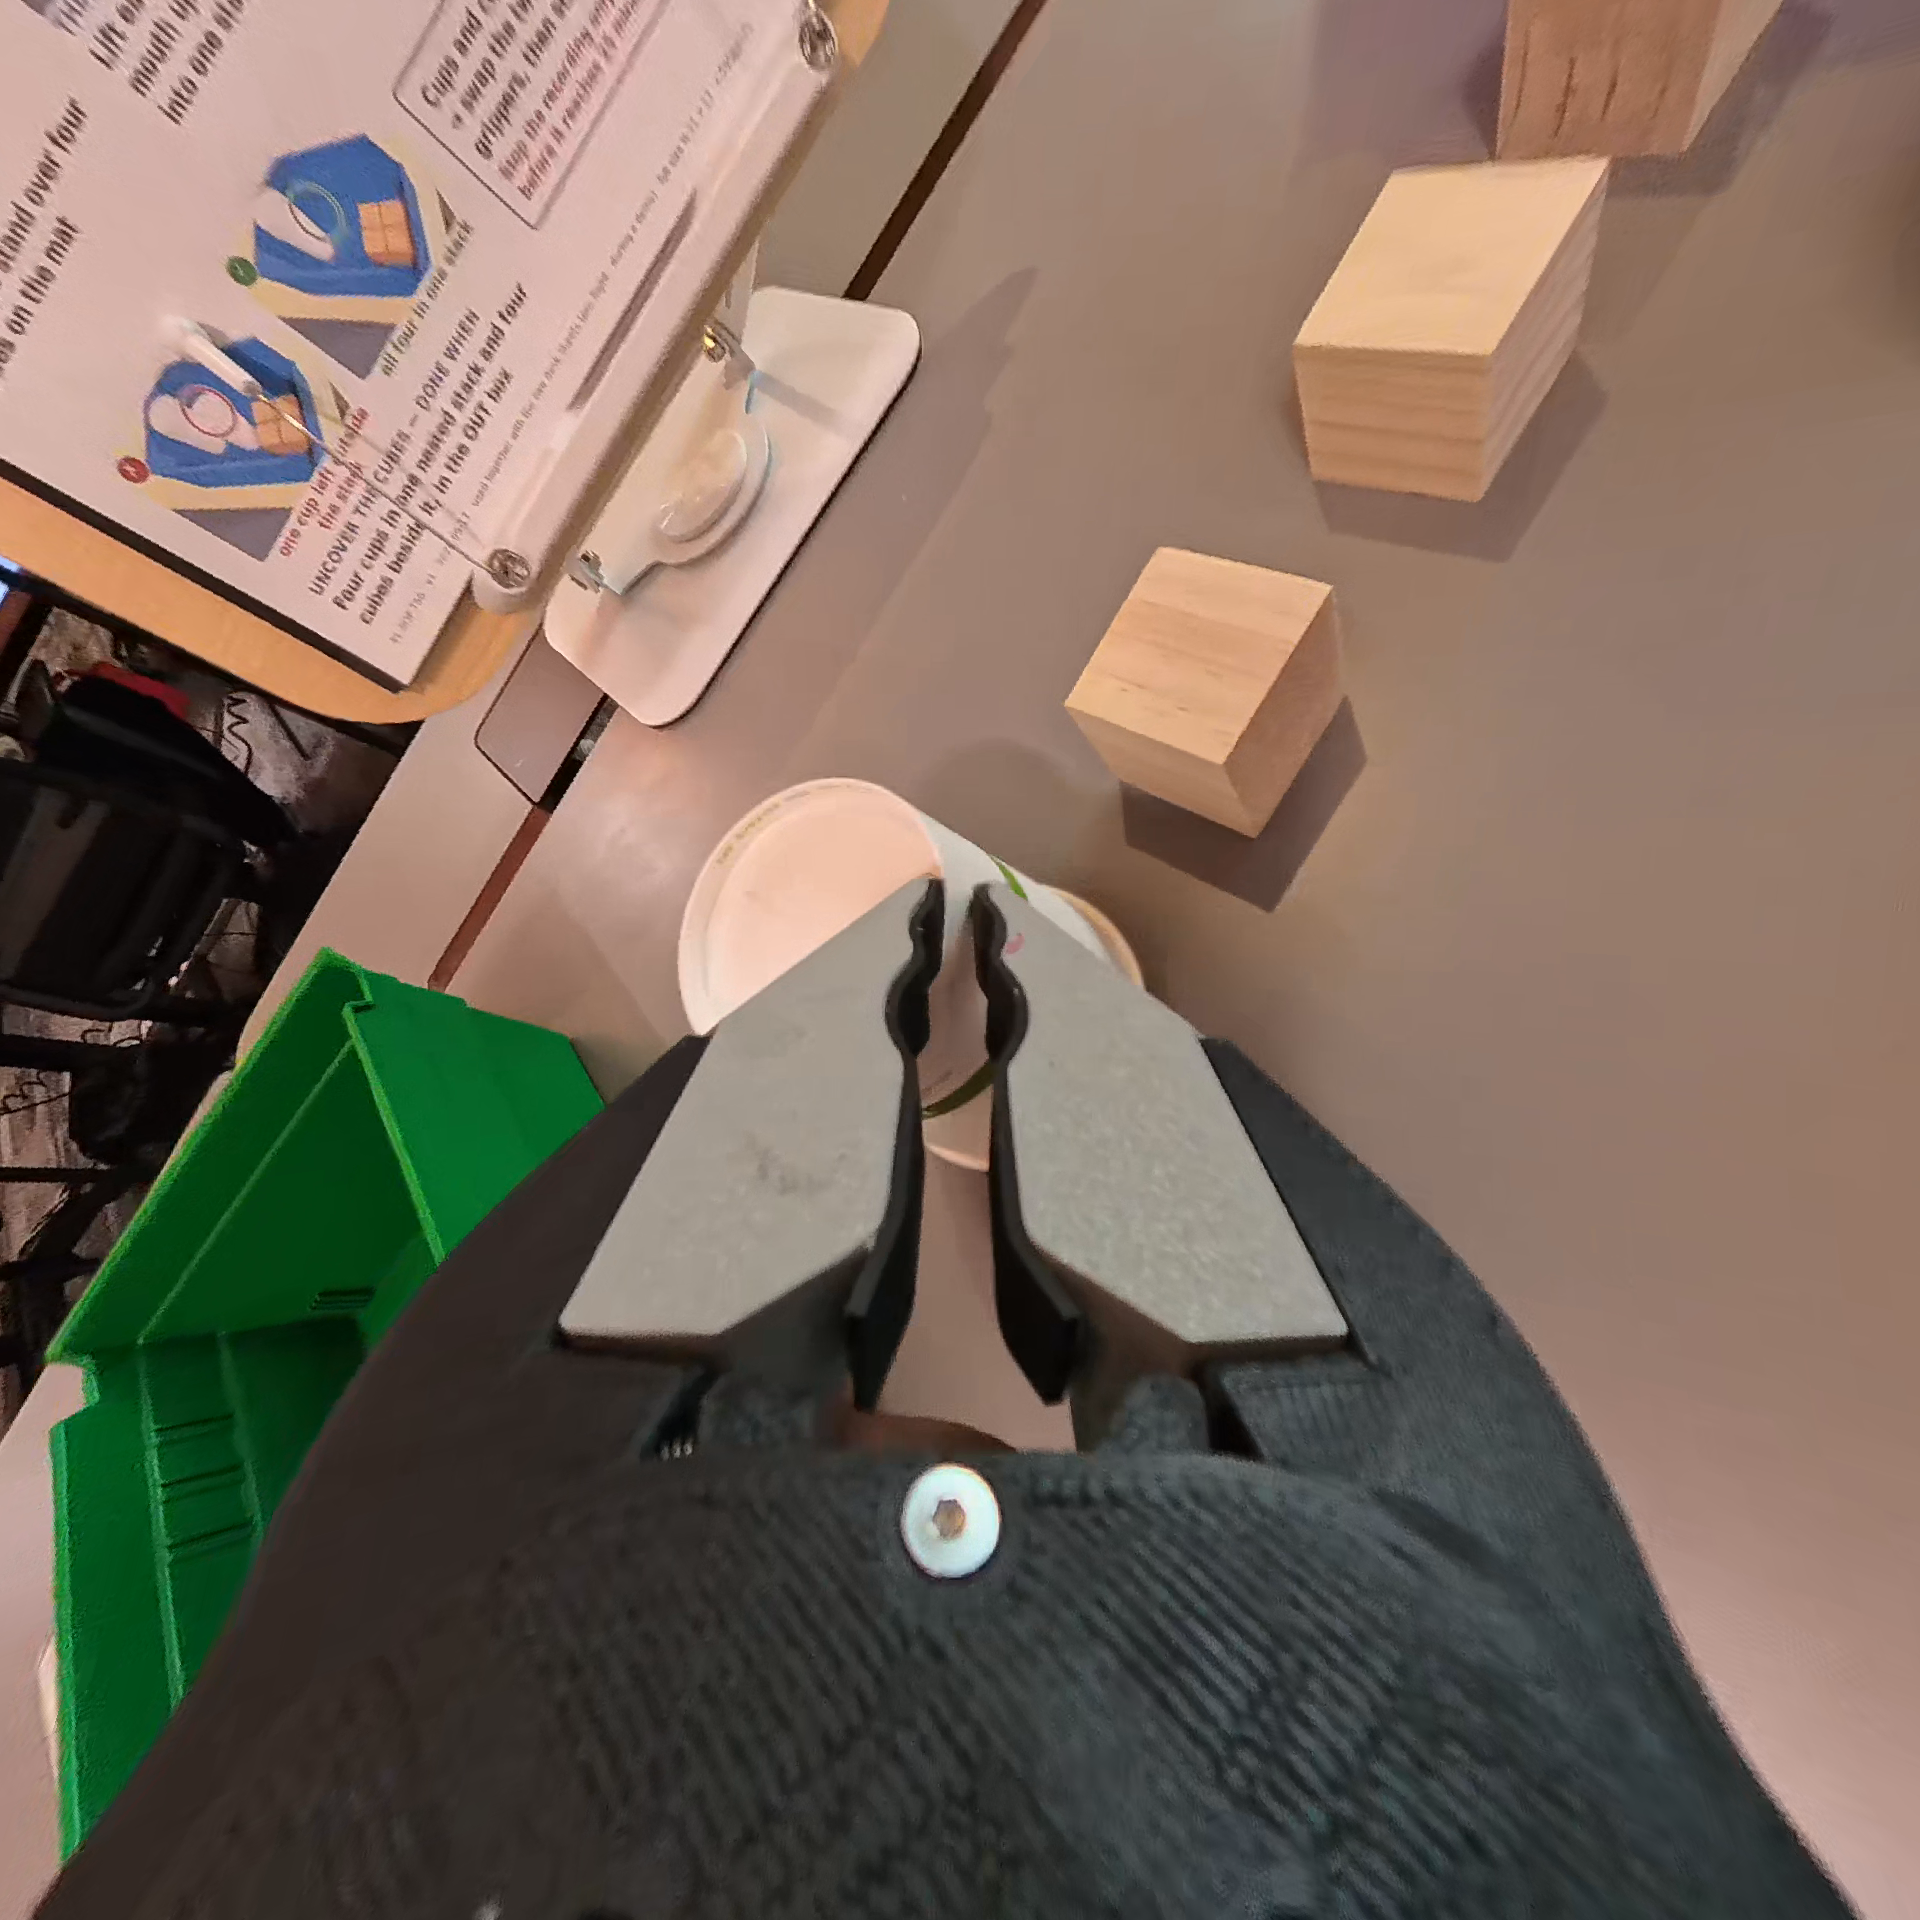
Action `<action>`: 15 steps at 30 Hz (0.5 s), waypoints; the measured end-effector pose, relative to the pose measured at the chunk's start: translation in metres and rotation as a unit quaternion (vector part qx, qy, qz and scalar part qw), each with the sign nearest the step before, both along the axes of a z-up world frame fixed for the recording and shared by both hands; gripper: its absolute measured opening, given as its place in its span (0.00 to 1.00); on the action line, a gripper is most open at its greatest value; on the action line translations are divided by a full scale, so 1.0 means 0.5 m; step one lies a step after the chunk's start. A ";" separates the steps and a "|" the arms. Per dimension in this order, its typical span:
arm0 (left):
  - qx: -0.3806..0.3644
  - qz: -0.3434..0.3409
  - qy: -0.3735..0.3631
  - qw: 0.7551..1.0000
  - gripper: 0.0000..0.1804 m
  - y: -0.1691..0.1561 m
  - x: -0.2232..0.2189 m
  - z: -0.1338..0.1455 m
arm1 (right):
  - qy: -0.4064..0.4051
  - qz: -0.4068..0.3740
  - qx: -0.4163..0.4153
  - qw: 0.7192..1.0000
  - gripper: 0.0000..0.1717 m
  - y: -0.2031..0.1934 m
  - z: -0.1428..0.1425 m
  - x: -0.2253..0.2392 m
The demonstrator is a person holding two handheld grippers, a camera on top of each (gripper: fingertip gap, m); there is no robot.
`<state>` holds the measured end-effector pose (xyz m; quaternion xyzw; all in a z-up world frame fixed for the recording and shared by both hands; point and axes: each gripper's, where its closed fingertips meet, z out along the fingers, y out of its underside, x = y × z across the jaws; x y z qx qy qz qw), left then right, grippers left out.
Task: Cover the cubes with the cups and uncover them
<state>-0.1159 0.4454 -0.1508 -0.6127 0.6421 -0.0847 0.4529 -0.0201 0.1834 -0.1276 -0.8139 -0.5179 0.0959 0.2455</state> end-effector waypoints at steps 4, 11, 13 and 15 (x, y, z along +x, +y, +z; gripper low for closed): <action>0.011 -0.009 -0.034 0.999 0.01 -0.016 -0.004 0.047 | 0.064 0.012 0.014 0.998 0.13 -0.006 0.021 -0.002; 0.027 -0.051 -0.143 0.988 0.01 -0.086 -0.016 0.191 | 0.231 0.030 0.041 0.972 0.17 -0.008 0.098 -0.002; 0.030 -0.087 -0.213 0.973 0.00 -0.134 -0.003 0.256 | 0.289 0.023 0.062 0.955 0.19 0.004 0.133 0.000; 0.024 -0.129 -0.276 0.952 0.00 -0.198 0.013 0.312 | 0.350 -0.008 0.080 0.933 0.20 0.030 0.170 0.009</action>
